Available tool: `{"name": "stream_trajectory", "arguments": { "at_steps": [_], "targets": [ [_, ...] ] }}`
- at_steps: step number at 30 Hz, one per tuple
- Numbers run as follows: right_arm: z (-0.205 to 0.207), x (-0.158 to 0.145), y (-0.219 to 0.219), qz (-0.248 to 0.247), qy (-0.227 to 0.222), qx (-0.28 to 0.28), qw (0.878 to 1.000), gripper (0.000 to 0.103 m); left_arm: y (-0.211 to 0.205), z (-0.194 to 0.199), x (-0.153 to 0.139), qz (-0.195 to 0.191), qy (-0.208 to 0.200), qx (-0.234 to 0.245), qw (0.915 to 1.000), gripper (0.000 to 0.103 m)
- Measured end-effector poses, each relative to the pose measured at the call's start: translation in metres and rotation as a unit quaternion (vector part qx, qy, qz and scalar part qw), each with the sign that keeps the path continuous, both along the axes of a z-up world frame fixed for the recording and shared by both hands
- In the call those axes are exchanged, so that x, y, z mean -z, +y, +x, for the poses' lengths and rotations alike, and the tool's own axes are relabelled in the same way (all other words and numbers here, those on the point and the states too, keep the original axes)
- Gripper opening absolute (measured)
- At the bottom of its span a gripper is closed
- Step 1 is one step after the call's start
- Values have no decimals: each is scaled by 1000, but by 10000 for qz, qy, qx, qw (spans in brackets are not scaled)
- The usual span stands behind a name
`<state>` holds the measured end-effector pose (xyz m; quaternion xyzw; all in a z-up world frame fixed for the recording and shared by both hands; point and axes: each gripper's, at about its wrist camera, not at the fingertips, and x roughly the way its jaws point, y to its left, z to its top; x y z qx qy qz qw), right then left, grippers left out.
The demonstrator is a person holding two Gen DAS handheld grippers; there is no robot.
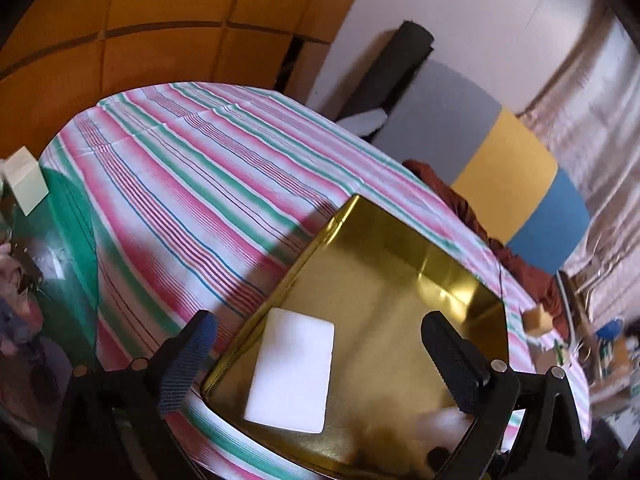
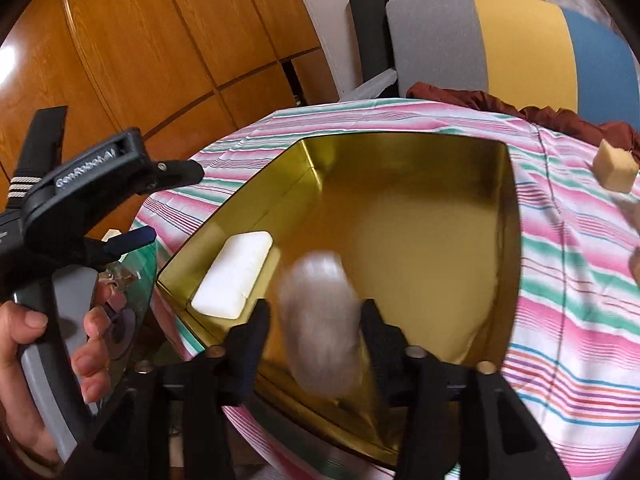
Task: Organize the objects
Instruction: 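Lower the clear plastic bag into the gold tray and open the right tool, then grasp the yellow knitted glove with the right tool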
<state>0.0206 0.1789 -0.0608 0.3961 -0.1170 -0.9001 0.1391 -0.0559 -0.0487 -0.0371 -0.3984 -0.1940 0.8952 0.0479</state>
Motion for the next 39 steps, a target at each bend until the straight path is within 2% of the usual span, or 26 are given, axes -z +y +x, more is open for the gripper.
{"name": "stream_trajectory", "arguments": {
  "at_steps": [3, 9, 18, 21, 24, 27, 30, 34, 37, 39],
  "targets": [
    [4, -2, 3, -205, 106, 45, 9997, 69, 2, 4, -3, 15, 84, 23, 10000, 103],
    [21, -16, 26, -433, 540, 350, 9970, 69, 19, 14, -7, -45, 231, 254, 9994, 103],
    [64, -43, 84, 153, 1140, 1471, 9824, 69, 68, 42, -19, -161, 507, 1077, 9928, 103],
    [77, -40, 110, 325, 1091, 1901, 9751, 69, 86, 53, -21, -149, 584, 1421, 9880, 103],
    [88, -23, 137, 569, 770, 2281, 9689, 69, 109, 65, -22, -291, 641, 1809, 9810, 103],
    [103, -5, 167, 654, 486, 2736, 9584, 69, 132, 82, -23, -445, 784, 2221, 9709, 103],
    [123, 6, 204, 818, 427, 3262, 9408, 69, 155, 101, -24, -589, 942, 2640, 9581, 103],
    [145, 9, 263, 1113, 260, 4080, 9058, 69, 182, 123, -23, -611, 1001, 3097, 9436, 103],
    [153, 7, 304, 1384, 166, 4473, 8834, 69, 203, 135, -20, -627, 937, 3368, 9348, 103],
    [150, 8, 326, 1513, -4, 4540, 8781, 69, 214, 141, -18, -576, 861, 3452, 9328, 103]
  ]
}}
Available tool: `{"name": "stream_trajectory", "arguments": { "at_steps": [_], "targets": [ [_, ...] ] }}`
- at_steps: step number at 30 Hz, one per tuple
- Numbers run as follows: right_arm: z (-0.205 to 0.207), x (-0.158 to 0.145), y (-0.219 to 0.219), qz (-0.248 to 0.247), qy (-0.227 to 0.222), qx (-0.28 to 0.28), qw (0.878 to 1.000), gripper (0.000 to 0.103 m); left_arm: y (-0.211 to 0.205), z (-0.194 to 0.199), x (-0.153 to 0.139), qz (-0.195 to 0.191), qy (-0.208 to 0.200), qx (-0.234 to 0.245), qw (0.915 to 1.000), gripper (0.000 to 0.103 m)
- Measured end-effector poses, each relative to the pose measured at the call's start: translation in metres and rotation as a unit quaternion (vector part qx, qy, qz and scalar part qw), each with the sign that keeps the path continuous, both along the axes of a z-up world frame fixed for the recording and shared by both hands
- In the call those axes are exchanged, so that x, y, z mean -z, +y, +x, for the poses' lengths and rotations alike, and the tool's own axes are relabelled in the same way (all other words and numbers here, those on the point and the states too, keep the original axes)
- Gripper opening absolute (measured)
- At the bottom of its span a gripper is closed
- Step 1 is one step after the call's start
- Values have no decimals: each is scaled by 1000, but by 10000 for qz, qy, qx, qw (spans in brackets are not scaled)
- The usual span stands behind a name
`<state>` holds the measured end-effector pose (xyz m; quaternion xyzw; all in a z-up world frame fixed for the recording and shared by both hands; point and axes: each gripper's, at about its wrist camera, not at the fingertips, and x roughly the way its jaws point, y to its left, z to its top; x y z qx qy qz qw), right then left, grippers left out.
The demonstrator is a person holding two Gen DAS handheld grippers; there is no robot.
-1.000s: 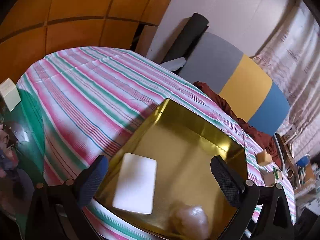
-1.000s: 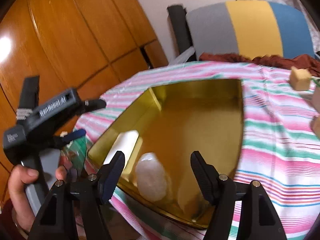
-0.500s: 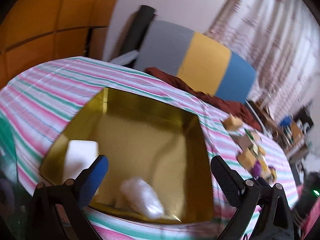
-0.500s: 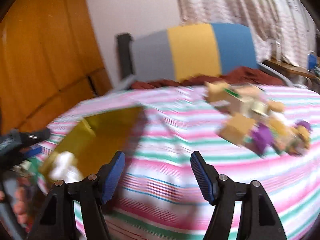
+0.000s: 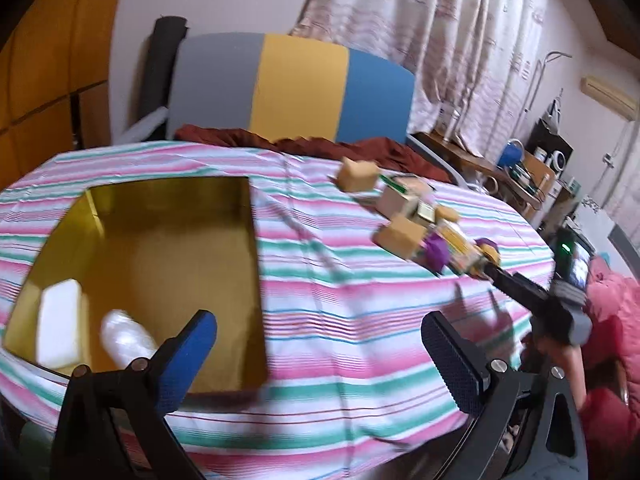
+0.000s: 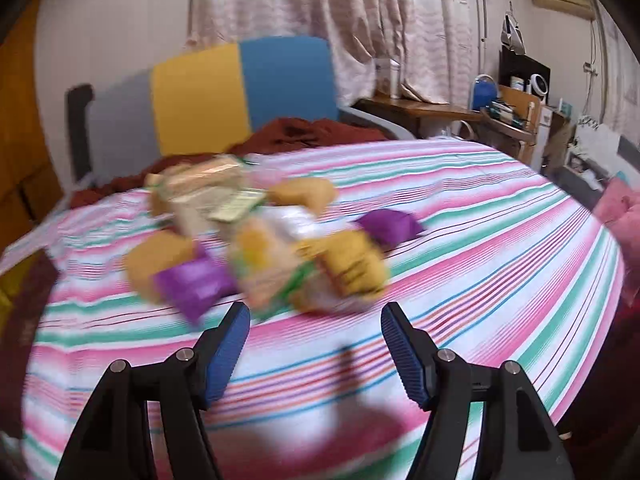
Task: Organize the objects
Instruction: 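Grasp the yellow knitted glove with the right tool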
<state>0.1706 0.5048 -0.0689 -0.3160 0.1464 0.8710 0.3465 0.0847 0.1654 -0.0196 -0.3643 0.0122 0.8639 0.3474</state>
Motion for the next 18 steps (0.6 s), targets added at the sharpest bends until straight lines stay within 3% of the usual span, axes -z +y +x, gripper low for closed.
{"name": "stream_trajectory", "arguments": {
  "at_steps": [5, 11, 18],
  "targets": [
    [-14, 12, 48, -346, -208, 10, 9992, 69, 25, 6, 9, 67, -486, 188, 9986, 103],
    [-34, 23, 59, -498, -192, -279, 9982, 67, 45, 16, 13, -108, -554, 362, 9977, 103],
    [-26, 26, 58, -525, 78, -294, 9982, 48, 66, 14, 22, -198, -740, 469, 9960, 103]
  ]
}}
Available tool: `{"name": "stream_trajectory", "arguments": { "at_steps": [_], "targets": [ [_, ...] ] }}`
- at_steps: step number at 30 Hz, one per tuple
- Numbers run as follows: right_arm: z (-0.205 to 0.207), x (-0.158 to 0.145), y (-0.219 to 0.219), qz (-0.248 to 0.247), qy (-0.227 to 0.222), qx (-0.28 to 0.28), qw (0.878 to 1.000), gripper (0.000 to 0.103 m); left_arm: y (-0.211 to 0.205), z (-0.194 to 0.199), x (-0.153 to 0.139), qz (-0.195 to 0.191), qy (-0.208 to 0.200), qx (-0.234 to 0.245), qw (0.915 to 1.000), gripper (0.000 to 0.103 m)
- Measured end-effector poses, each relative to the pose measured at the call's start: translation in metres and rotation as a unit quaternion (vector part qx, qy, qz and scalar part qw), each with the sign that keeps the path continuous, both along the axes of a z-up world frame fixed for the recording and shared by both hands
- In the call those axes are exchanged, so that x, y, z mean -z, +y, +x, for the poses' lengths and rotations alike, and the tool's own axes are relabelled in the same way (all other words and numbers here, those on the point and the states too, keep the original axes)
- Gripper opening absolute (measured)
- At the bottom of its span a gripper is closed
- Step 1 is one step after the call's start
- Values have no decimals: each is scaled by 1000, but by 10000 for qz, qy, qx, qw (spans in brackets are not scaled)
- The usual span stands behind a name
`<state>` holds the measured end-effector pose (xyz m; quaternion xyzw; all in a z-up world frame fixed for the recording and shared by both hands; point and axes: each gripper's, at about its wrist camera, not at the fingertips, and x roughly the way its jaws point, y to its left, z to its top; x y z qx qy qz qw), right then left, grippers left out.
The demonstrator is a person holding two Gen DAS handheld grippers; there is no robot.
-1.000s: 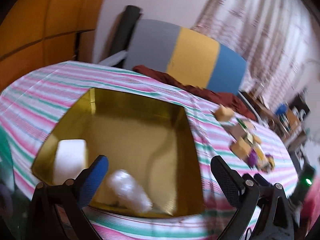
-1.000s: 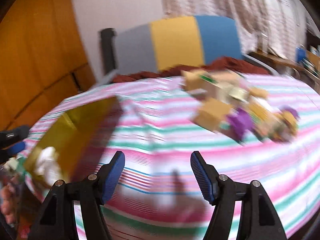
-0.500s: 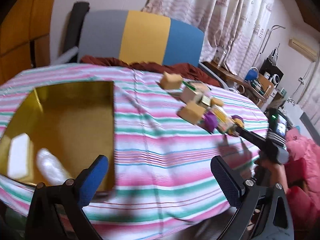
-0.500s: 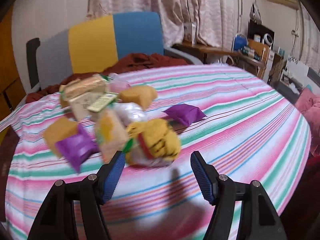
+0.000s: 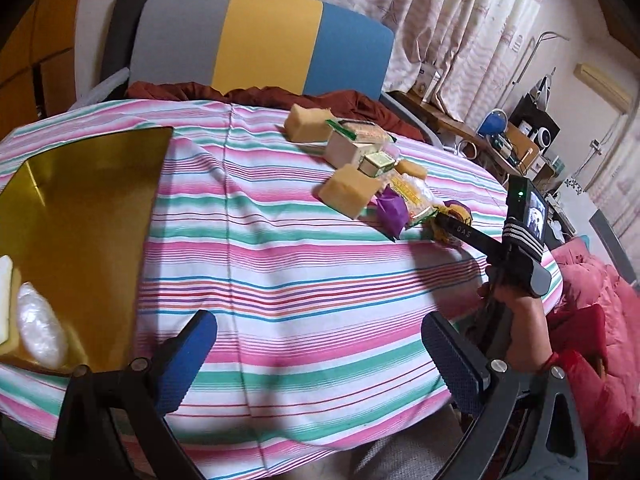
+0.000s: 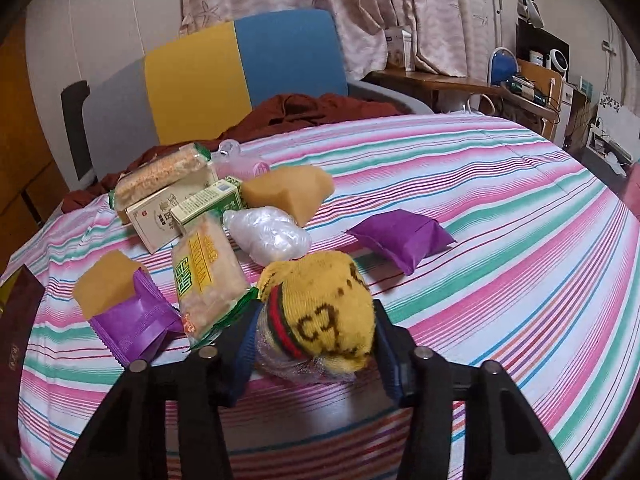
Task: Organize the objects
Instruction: 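Grasp the yellow knitted glove with the right tool, then grasp the purple packet with the left tool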
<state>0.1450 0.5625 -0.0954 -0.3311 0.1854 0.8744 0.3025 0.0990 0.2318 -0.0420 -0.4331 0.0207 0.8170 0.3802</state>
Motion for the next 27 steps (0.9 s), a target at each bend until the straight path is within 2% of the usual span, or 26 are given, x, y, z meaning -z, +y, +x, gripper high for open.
{"name": "stream_trajectory", "arguments": {
  "at_steps": [5, 9, 12, 15, 19, 22, 23, 26, 27],
  "targets": [
    [7, -4, 0, 275, 197, 322, 9989, 45, 24, -7, 2, 51, -144, 23, 9999, 103],
    [18, -6, 2, 349, 351, 661, 9966, 45, 53, -13, 0, 104, -3, 70, 9999, 103],
    [24, -6, 6, 308, 449, 793, 9954, 45, 88, -16, 1, -73, 297, 269, 9992, 103],
    [26, -5, 7, 265, 480, 827, 9951, 45, 125, -18, 4, -329, 765, 508, 9952, 103],
    [28, -6, 8, 260, 563, 823, 9947, 45, 172, -16, 7, -633, 1365, 892, 9846, 103],
    [32, -5, 11, 202, 616, 870, 9941, 45, 196, -23, 12, -768, 1560, 1063, 9790, 102],
    [32, -4, 12, 151, 629, 885, 9940, 45, 202, -27, 15, -800, 1547, 1112, 9784, 99],
    [34, 0, 19, -54, 642, 944, 9934, 45, 215, -41, 27, -926, 1372, 1252, 9782, 78],
    [35, 2, 21, -122, 667, 960, 9931, 45, 219, -45, 32, -979, 1315, 1292, 9780, 77]
  ]
}}
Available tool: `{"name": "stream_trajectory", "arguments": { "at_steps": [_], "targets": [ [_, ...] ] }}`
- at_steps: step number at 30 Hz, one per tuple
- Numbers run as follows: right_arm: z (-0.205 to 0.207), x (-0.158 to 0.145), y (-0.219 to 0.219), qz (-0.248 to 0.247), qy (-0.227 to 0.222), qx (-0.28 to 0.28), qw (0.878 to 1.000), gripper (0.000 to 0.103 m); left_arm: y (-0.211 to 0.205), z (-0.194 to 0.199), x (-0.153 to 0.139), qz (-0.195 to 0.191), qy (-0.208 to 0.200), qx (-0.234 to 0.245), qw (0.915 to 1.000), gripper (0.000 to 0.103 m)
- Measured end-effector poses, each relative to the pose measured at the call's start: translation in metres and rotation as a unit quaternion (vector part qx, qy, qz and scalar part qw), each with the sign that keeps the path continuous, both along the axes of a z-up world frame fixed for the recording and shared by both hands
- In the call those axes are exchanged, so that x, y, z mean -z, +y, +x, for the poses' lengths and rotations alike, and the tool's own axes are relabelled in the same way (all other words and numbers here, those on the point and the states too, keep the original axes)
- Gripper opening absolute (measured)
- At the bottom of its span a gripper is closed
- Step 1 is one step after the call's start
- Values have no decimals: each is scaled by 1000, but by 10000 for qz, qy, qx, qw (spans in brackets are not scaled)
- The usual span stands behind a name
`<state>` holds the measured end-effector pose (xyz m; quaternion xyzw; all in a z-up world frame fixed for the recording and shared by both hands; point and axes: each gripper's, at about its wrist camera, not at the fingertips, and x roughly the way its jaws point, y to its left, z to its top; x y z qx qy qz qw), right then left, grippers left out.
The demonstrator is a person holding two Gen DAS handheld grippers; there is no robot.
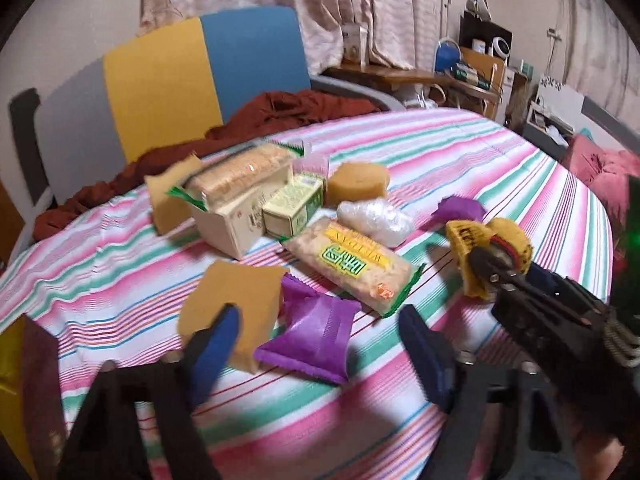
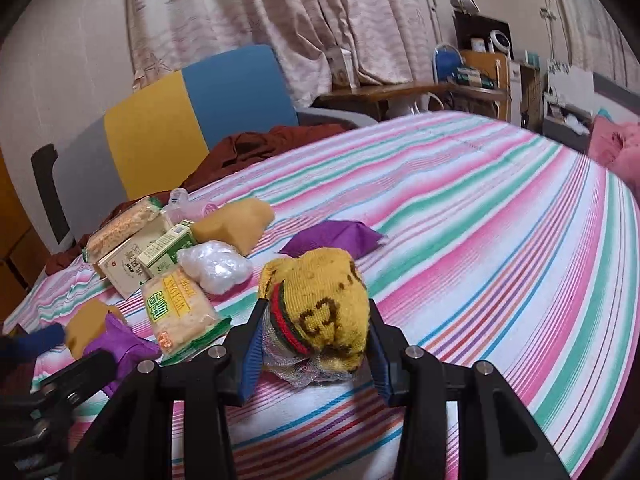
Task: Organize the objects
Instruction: 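Grasp the purple packet with the left tool, then carry the purple packet with the left tool while the right tool carries the glove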
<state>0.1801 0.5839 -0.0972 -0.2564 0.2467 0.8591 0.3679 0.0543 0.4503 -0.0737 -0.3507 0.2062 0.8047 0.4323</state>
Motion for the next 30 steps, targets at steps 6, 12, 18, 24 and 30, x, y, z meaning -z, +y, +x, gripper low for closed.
{"name": "stream_trajectory", "arguments": {
  "at_steps": [6, 12, 18, 24, 30],
  "targets": [
    [1, 2, 0, -20, 26, 9, 10000, 45, 8, 14, 15, -184, 886, 436, 9949, 60],
    [1, 2, 0, -36, 12, 5, 10000, 45, 13, 28, 26, -417, 1068, 875, 9895, 42],
    [1, 1, -1, -25, 9, 10, 10000, 45, -9, 26, 23, -88, 852, 699, 9939, 39],
    [2, 1, -3, 20, -21, 25, 10000, 45, -43, 25, 26, 245, 351, 403, 9983, 37],
    [4, -3, -7, 169, 35, 63, 9998, 45, -63, 21, 26, 509, 103, 124, 9986, 37]
  ]
}}
